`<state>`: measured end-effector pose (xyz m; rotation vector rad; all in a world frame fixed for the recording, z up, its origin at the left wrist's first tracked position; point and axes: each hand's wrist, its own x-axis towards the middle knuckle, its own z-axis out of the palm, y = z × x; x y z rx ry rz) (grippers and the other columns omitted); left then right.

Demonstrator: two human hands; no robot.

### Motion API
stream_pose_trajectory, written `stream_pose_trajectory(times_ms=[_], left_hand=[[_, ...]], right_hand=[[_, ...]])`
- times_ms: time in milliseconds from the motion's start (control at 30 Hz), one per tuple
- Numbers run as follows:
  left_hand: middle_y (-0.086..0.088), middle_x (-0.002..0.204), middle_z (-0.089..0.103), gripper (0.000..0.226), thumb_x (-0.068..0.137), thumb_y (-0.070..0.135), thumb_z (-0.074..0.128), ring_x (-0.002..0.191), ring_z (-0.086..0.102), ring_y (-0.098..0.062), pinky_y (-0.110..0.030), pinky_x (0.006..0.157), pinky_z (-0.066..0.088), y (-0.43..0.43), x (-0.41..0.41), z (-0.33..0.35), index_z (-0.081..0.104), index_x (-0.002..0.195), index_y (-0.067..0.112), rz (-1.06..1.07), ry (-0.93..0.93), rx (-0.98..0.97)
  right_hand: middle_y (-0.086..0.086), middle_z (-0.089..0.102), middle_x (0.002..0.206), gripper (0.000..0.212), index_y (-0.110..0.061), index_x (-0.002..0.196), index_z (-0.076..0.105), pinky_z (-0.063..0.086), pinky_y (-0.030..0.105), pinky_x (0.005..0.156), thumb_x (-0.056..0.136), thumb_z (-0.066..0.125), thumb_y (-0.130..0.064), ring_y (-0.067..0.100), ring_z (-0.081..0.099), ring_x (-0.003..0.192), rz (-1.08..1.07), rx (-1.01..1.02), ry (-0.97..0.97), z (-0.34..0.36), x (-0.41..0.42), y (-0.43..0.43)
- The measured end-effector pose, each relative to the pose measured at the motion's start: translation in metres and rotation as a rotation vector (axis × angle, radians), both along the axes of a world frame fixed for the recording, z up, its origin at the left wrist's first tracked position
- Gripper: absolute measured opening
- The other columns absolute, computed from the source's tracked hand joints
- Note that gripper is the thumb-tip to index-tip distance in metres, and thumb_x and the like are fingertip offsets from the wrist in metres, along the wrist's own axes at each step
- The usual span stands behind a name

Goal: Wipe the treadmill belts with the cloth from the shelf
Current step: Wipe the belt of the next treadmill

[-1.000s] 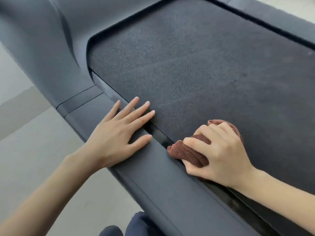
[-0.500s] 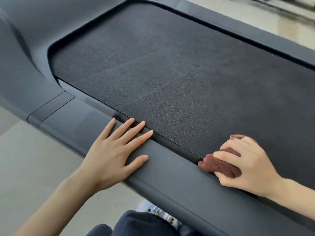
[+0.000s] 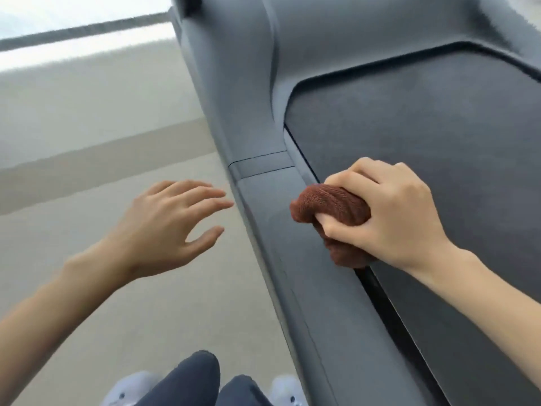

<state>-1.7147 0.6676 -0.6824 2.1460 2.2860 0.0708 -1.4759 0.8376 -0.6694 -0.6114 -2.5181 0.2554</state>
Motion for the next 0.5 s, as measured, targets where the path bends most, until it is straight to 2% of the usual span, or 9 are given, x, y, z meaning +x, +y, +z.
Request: stream_pose_trajectory(times_ms=[233, 333, 433, 500], left_hand=[[-0.003, 0.124, 0.063, 0.048, 0.090, 0.045, 0.037, 0.117, 0.056, -0.026, -0.044, 0.102, 0.041, -0.057, -0.015, 0.003, 0.062, 0.124, 0.021, 0.421, 0.202, 0.006], [-0.006, 0.128, 0.060, 0.049, 0.088, 0.044, 0.039, 0.120, 0.054, -0.028, -0.045, 0.104, 0.038, -0.078, -0.018, 0.003, 0.061, 0.125, 0.021, 0.519, 0.255, 0.009], [-0.006, 0.133, 0.057, 0.051, 0.087, 0.046, 0.038, 0.125, 0.050, -0.028, -0.045, 0.107, 0.034, -0.099, -0.027, 0.001, 0.059, 0.128, 0.023, 0.591, 0.256, -0.008], [-0.006, 0.135, 0.056, 0.052, 0.087, 0.047, 0.038, 0.127, 0.048, -0.028, -0.046, 0.108, 0.033, -0.117, -0.034, -0.004, 0.058, 0.129, 0.024, 0.626, 0.257, -0.025]], right_hand=[[0.001, 0.058, 0.075, 0.031, -0.021, 0.086, 0.069, 0.041, 0.039, 0.064, 0.077, 0.054, -0.048, 0.027, 0.056, 0.065, 0.318, 0.072, 0.045, -0.015, -0.095, -0.003], [0.000, 0.057, 0.075, 0.033, -0.022, 0.086, 0.068, 0.037, 0.033, 0.064, 0.076, 0.052, -0.049, 0.024, 0.051, 0.062, 0.393, 0.070, 0.050, -0.016, -0.125, -0.015], [-0.001, 0.056, 0.075, 0.033, -0.023, 0.085, 0.067, 0.035, 0.032, 0.066, 0.075, 0.052, -0.050, 0.016, 0.035, 0.063, 0.429, 0.039, 0.056, -0.015, -0.146, -0.032], [-0.001, 0.056, 0.075, 0.033, -0.024, 0.086, 0.067, 0.034, 0.032, 0.065, 0.075, 0.053, -0.051, 0.018, 0.039, 0.062, 0.432, 0.032, 0.047, -0.015, -0.160, -0.045]])
